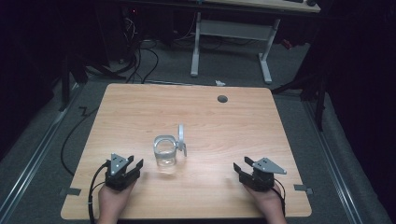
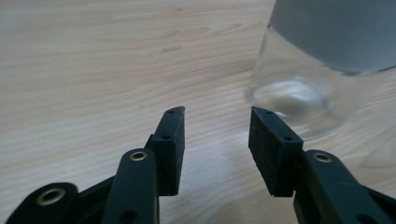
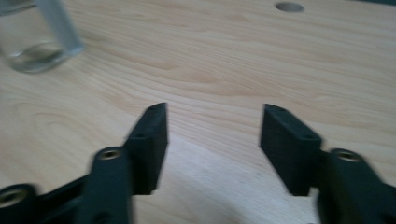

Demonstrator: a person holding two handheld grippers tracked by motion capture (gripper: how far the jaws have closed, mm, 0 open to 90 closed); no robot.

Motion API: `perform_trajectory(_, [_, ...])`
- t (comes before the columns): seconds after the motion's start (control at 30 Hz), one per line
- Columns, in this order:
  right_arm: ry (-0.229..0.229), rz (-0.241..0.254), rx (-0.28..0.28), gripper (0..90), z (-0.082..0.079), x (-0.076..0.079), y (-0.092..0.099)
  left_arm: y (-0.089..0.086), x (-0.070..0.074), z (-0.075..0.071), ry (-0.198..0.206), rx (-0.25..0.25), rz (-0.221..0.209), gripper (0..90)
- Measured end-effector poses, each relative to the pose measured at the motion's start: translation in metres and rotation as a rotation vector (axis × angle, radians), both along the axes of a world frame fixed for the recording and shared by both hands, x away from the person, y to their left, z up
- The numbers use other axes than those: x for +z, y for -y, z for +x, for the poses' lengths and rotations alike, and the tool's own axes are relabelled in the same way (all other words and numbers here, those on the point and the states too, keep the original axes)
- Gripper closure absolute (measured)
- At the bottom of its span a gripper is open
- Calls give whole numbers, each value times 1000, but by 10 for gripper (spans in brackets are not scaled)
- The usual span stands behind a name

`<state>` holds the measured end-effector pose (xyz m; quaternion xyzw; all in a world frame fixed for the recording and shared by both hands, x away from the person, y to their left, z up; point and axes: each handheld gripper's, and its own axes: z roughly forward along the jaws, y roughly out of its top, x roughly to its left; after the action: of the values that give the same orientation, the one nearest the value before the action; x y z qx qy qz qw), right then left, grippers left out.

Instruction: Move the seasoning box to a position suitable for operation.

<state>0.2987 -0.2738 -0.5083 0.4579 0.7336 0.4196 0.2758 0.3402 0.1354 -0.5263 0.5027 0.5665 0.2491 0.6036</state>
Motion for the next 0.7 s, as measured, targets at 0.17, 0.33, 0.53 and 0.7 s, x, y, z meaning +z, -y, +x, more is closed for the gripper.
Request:
perform_trajectory(0.17, [-25, 20, -22, 529, 1, -8, -2, 5, -2, -2, -10, -33, -10, 569])
perform_trajectory(0.33, [-16, 27, -43, 553, 3, -8, 0, 5, -4, -1, -40, -54, -44, 553])
perform_trajectory(0.53, [-30, 10, -50, 538, 5, -13, 3, 5, -4, 0, -56, -74, -56, 625])
perform_trajectory(0.7, [-30, 21, -38, 579, 5, -13, 4, 10, -3, 1, -46, -75, -23, 878])
